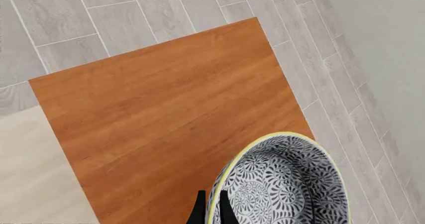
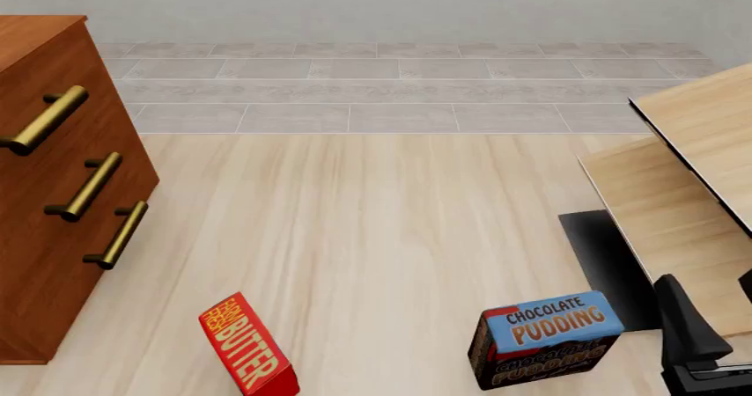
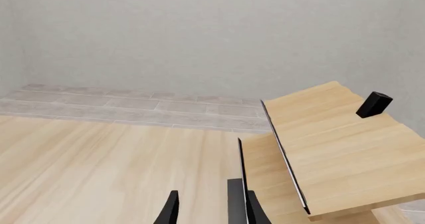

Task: Close the top drawer of the cabinet and put the bowl on top of it.

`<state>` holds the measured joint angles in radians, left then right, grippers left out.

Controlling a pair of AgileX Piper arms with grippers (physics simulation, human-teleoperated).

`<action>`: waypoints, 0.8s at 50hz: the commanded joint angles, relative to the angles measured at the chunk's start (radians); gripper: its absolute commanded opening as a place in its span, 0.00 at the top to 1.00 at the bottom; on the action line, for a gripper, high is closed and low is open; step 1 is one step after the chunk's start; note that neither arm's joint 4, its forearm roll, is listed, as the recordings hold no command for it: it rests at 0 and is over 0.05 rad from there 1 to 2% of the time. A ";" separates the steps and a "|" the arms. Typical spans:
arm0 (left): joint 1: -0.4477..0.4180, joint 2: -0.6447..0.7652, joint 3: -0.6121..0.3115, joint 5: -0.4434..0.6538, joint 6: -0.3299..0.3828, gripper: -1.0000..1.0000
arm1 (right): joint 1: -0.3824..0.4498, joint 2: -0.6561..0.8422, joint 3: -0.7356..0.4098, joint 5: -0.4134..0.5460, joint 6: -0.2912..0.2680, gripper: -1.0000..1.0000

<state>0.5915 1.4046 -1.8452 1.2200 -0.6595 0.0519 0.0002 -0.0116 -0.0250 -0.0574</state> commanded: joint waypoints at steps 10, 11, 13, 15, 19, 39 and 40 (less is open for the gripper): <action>0.007 0.011 0.013 0.000 -0.001 1.00 | -0.002 0.000 -0.003 0.001 0.000 0.00; 0.006 0.011 0.015 0.000 -0.004 1.00 | -0.002 0.000 -0.003 0.001 0.000 0.00; 0.011 0.015 0.010 -0.001 0.003 1.00 | -0.001 0.000 -0.001 -0.001 -0.001 0.00; 0.015 0.019 0.010 -0.001 0.009 1.00 | 0.000 0.000 -0.003 0.001 -0.001 0.00; 0.015 0.023 0.011 -0.003 0.013 1.00 | -0.001 0.000 0.002 -0.005 -0.001 0.00; 0.018 0.026 0.043 -0.022 0.025 1.00 | -0.002 0.000 -0.001 -0.003 0.000 0.00; 0.018 0.026 0.043 -0.023 0.025 1.00 | -0.002 0.000 -0.001 -0.003 0.000 0.00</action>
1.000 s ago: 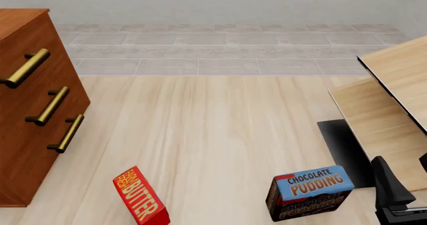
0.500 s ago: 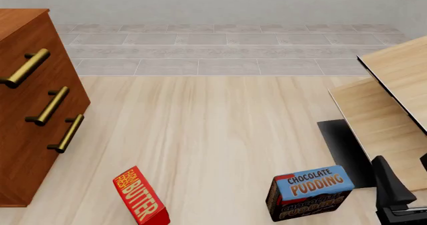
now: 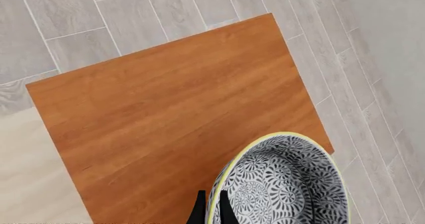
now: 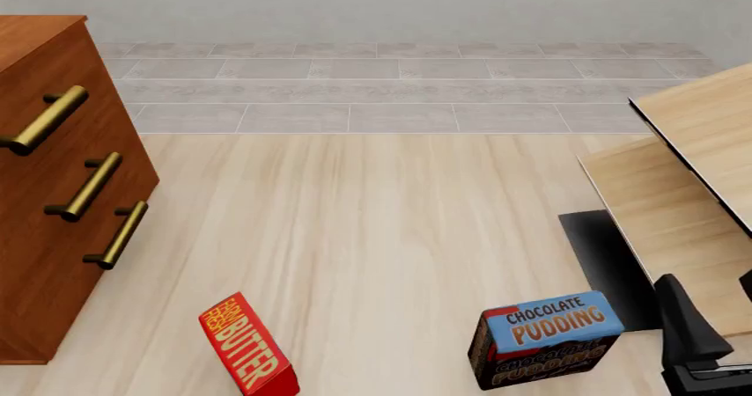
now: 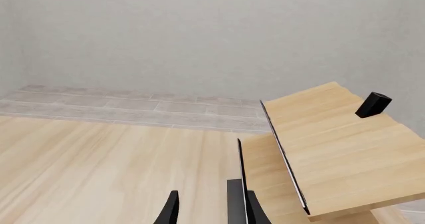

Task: Close the top drawer of the cabinet and put the bowl on top of it.

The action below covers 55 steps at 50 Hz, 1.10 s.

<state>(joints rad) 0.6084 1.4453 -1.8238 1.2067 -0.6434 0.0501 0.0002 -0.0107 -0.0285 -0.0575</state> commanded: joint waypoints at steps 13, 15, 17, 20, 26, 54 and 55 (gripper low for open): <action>-0.011 -0.034 0.067 -0.025 0.000 1.00 | -0.003 0.000 -0.003 0.000 -0.001 0.00; -0.008 -0.008 0.047 -0.030 0.000 1.00 | -0.003 0.000 -0.001 -0.001 -0.002 0.00; -0.008 -0.011 0.053 -0.031 0.000 1.00 | -0.001 0.000 0.001 -0.003 -0.003 0.00; -0.007 -0.018 0.058 -0.030 0.002 1.00 | 0.000 0.000 -0.001 -0.001 -0.002 0.00; -0.003 -0.029 0.059 -0.024 0.006 1.00 | -0.001 0.000 0.002 -0.004 -0.002 0.00; 0.017 0.001 0.065 -0.049 0.013 1.00 | 0.005 0.000 -0.001 0.000 -0.008 0.00; 0.017 -0.003 0.069 -0.050 0.014 1.00 | 0.005 0.000 -0.002 0.001 -0.008 0.00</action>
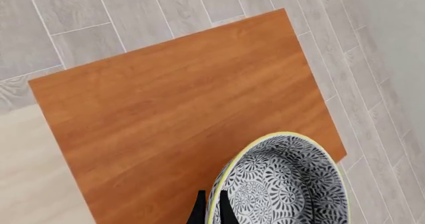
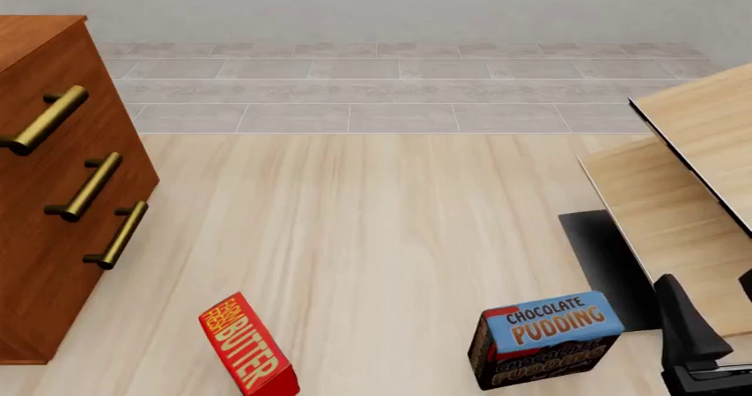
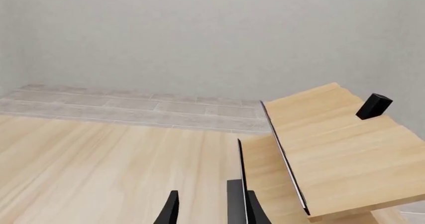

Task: Close the top drawer of the cabinet and put the bowl on top of it.

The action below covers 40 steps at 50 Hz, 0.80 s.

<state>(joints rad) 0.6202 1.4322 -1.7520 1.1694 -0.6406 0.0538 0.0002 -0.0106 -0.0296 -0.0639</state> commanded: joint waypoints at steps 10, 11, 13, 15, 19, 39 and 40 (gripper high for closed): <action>0.007 0.001 0.022 -0.024 0.014 1.00 | -0.002 0.000 0.001 -0.002 0.000 0.00; 0.008 -0.004 0.028 -0.024 0.014 1.00 | -0.002 0.000 0.001 -0.002 0.000 0.00; 0.007 -0.013 0.036 -0.024 0.015 1.00 | -0.002 0.000 -0.003 0.002 0.001 0.00; 0.007 -0.017 0.044 -0.024 0.014 1.00 | -0.003 0.000 -0.005 0.004 0.001 0.00; 0.007 -0.027 0.060 -0.027 0.012 1.00 | -0.004 0.000 -0.006 0.004 0.001 0.00; 0.024 -0.031 0.092 -0.044 0.030 1.00 | -0.003 0.000 -0.001 0.000 0.000 0.00; -0.006 -0.037 0.092 -0.054 0.030 1.00 | -0.003 0.000 -0.002 0.001 0.001 0.00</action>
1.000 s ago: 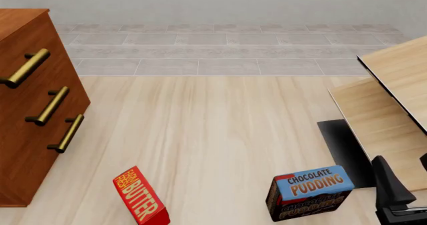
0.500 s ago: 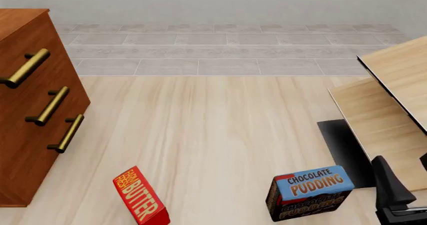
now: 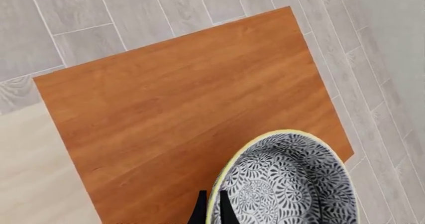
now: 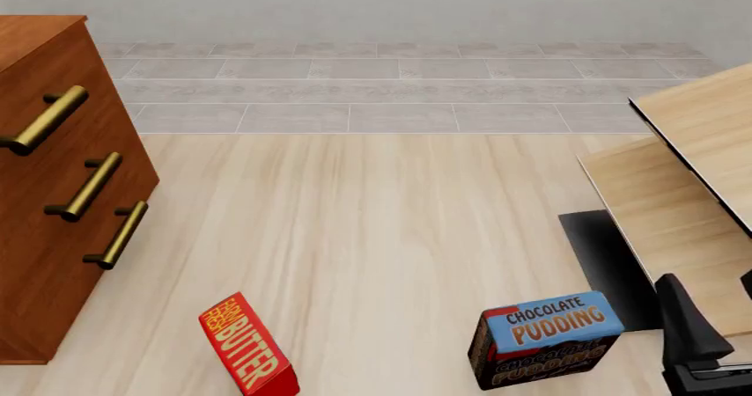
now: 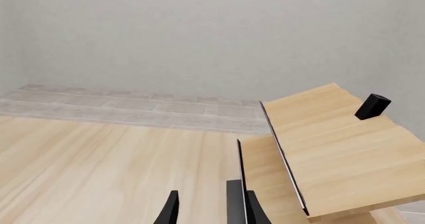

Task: Close the top drawer of the cabinet and put the bowl on top of it.

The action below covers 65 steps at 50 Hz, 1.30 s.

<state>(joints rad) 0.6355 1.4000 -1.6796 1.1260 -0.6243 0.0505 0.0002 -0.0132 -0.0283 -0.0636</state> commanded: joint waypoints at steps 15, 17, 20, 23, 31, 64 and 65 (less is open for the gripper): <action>-0.008 -0.007 0.010 -0.032 -0.005 0.00 | 0.003 0.000 -0.001 0.002 -0.001 0.00; 0.001 0.006 -0.015 -0.022 0.003 0.00 | 0.003 0.000 -0.003 0.003 0.000 0.00; 0.006 0.007 -0.024 -0.020 0.007 0.00 | 0.003 0.000 0.000 0.000 -0.001 0.00; 0.008 0.003 -0.031 -0.024 0.009 0.00 | 0.002 0.000 0.001 -0.001 -0.001 0.00; 0.038 0.047 -0.112 -0.017 0.036 0.00 | 0.004 0.000 0.003 -0.003 -0.002 0.00; 0.043 -0.079 -0.195 0.090 0.020 0.00 | 0.012 0.000 -0.001 0.002 -0.011 0.00; 0.048 -0.080 -0.202 0.090 0.022 0.00 | 0.013 0.000 -0.001 0.002 -0.011 0.00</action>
<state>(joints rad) 0.6791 1.3622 -1.8571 1.1882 -0.5999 0.0606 0.0002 -0.0141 -0.0270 -0.0720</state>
